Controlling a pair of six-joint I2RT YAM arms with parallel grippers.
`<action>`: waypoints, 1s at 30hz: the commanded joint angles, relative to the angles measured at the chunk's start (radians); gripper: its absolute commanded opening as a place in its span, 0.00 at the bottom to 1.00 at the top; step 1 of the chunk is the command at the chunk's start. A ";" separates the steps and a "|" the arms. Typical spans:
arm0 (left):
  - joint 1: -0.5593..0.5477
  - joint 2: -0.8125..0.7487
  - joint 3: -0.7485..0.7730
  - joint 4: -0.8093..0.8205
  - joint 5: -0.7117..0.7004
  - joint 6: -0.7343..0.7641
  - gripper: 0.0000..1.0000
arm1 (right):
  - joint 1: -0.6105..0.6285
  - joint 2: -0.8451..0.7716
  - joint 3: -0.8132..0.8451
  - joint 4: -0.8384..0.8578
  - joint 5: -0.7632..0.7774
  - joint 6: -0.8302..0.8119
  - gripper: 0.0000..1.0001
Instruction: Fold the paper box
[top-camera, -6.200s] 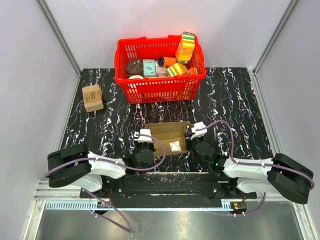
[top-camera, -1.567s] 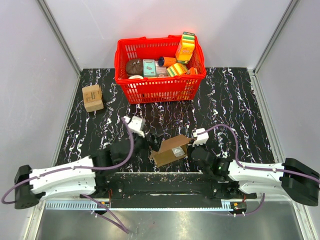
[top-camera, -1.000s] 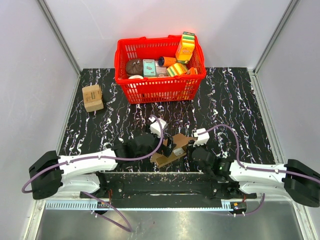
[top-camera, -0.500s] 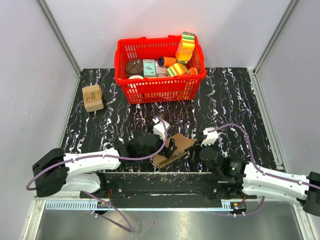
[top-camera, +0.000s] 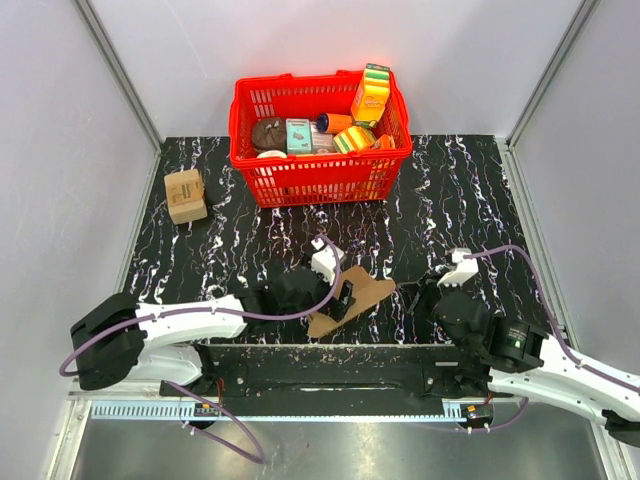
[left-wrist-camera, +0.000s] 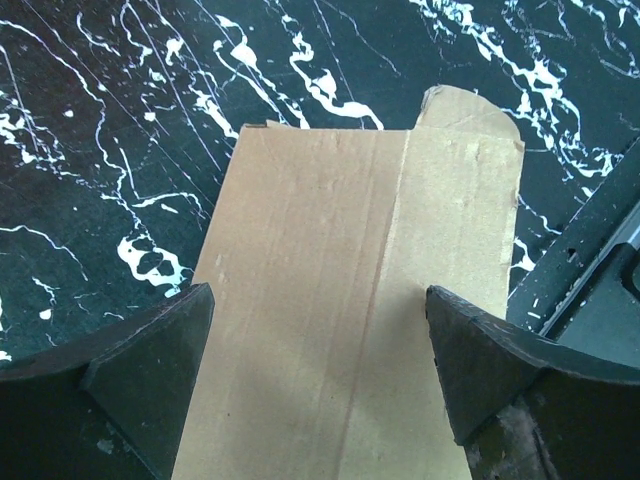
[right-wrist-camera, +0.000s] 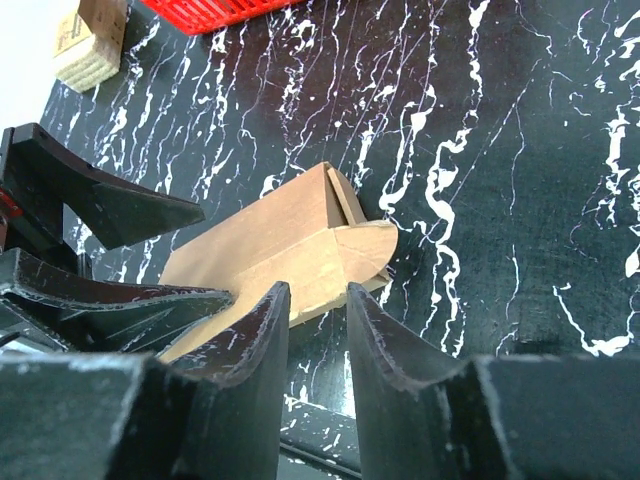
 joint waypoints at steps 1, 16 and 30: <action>0.002 0.043 0.036 0.043 0.050 0.009 0.91 | 0.007 0.037 0.031 0.007 0.037 -0.031 0.36; -0.010 0.144 0.006 0.069 0.068 -0.012 0.89 | 0.007 0.063 -0.015 0.135 -0.029 -0.101 0.40; -0.012 0.157 -0.033 0.085 0.082 -0.029 0.88 | 0.005 0.185 -0.002 0.168 -0.087 -0.160 0.47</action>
